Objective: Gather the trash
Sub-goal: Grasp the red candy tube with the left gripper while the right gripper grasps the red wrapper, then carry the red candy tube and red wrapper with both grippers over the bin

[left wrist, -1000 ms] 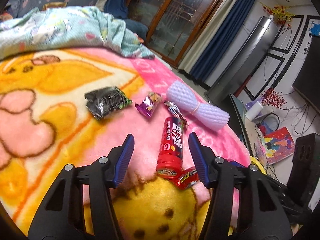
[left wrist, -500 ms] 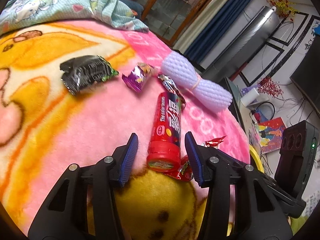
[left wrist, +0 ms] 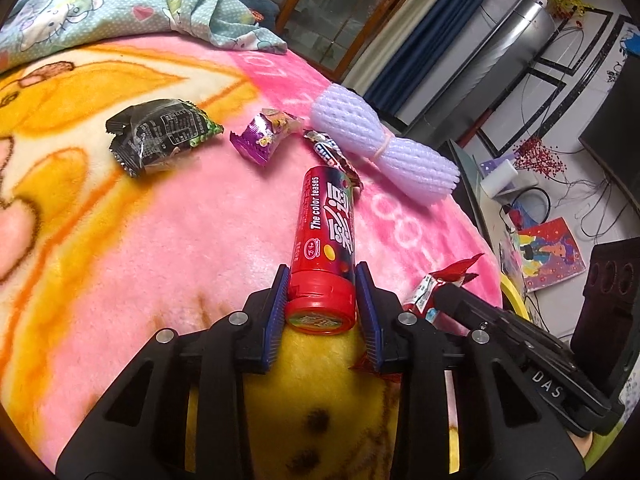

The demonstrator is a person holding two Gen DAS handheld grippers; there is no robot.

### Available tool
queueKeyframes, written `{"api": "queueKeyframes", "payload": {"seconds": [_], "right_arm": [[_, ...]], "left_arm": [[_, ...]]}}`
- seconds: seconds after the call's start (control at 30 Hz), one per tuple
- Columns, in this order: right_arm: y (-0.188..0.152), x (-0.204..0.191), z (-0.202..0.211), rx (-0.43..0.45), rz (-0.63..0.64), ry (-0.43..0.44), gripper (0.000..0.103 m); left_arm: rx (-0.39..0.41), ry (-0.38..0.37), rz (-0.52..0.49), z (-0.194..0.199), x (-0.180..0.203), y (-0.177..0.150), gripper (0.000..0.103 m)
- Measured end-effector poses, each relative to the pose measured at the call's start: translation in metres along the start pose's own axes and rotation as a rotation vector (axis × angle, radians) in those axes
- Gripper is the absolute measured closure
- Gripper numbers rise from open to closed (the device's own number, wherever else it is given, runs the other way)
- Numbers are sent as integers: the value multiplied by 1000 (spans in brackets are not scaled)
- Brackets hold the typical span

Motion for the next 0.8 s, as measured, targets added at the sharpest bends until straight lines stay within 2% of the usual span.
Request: {"api": "queueKeyframes", "payload": {"seconds": [0.37, 0.8], "right_arm": [[4, 1, 19, 22, 23, 0, 96], [16, 9, 46, 72, 37, -30, 96]], "left_arm": [[50, 9, -34, 19, 13, -2, 77], [84, -33, -83, 37, 46, -4, 77]]}}
Point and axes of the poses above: each gripper's, at about its wrist camera, not at the fingertips, and z roughly against the way its jaws point, x to its right, y to its top, the point moved 6 cm from there along -z, roughly the way its jaws point, and after that the axes turned 1 degree about x, right-handed, at the moved point
